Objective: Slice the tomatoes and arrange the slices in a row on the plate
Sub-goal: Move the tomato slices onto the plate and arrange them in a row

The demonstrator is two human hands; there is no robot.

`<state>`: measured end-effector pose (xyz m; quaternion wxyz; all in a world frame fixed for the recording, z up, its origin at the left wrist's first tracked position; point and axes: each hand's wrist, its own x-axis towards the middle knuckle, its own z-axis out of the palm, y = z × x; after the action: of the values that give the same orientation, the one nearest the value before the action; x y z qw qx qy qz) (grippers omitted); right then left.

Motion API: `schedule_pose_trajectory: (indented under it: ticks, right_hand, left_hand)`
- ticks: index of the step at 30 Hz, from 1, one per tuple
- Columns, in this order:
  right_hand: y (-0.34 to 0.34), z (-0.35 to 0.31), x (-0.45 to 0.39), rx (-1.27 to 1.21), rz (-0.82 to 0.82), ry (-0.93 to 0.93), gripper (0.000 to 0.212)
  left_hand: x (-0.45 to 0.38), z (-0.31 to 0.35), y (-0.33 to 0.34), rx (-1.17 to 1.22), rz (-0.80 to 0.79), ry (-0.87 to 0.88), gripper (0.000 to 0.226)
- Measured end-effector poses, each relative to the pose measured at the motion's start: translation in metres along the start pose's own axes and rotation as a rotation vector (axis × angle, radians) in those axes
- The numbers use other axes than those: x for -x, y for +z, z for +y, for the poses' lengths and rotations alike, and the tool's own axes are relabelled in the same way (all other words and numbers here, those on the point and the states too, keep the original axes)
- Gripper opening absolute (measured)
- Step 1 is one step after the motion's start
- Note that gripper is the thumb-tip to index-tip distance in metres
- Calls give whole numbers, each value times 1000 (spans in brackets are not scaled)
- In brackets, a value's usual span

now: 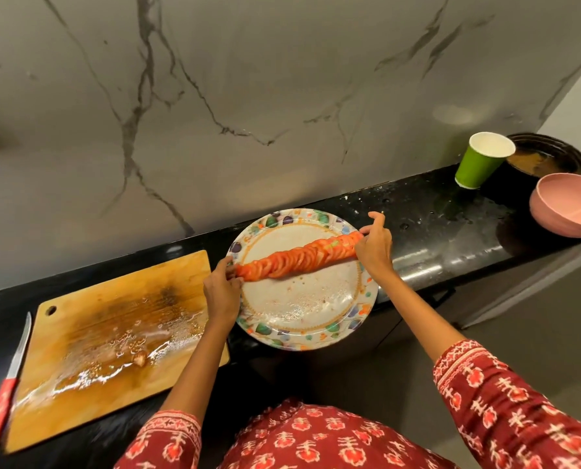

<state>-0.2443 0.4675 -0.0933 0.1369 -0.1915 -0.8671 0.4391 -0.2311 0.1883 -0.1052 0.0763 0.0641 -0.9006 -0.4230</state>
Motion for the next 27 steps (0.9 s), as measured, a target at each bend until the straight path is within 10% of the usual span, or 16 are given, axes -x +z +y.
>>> schedule_pose_trajectory:
  ticks: [27]
  right_hand:
    - [-1,6,15,26,90,-47,44]
  left_hand:
    - [13,2,-3,87,-50,63,55]
